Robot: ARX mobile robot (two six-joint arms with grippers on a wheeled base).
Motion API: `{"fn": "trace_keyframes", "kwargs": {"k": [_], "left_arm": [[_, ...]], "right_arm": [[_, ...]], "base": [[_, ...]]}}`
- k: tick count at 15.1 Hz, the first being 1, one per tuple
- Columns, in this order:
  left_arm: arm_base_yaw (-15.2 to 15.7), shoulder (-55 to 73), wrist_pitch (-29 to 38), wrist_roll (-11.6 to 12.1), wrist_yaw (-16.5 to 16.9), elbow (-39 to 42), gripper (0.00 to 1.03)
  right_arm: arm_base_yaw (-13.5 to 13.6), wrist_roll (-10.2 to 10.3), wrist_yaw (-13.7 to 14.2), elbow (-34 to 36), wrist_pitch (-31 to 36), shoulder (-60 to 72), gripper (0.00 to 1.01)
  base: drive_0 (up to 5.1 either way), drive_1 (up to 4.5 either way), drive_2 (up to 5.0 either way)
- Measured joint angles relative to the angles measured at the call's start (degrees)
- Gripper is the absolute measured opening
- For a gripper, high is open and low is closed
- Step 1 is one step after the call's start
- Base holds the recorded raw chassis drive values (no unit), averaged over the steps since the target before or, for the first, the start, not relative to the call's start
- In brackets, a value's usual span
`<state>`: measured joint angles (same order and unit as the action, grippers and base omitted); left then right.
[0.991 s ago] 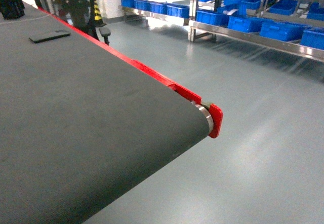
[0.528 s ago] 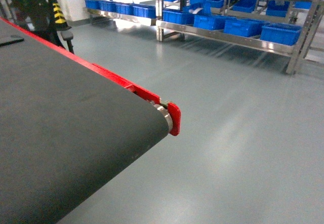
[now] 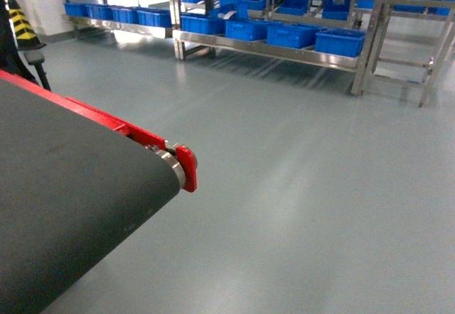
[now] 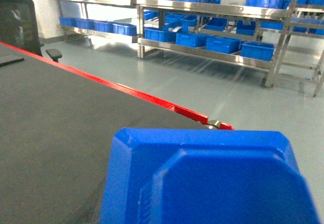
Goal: Sort blue parts and orange caps into right shelf containers
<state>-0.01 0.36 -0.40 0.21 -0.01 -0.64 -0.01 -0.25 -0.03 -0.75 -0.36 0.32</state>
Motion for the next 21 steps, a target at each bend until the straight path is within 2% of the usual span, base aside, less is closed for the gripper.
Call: {"fn": "trace_keyframes", "kwargs": {"k": [21], "left_arm": [[0.00,0.00,0.00,0.00,0.00,0.00,0.42]], "right_arm": [[0.00,0.00,0.00,0.00,0.00,0.00,0.42]], "base": [[-1.6,-1.62,-1.6]]}}
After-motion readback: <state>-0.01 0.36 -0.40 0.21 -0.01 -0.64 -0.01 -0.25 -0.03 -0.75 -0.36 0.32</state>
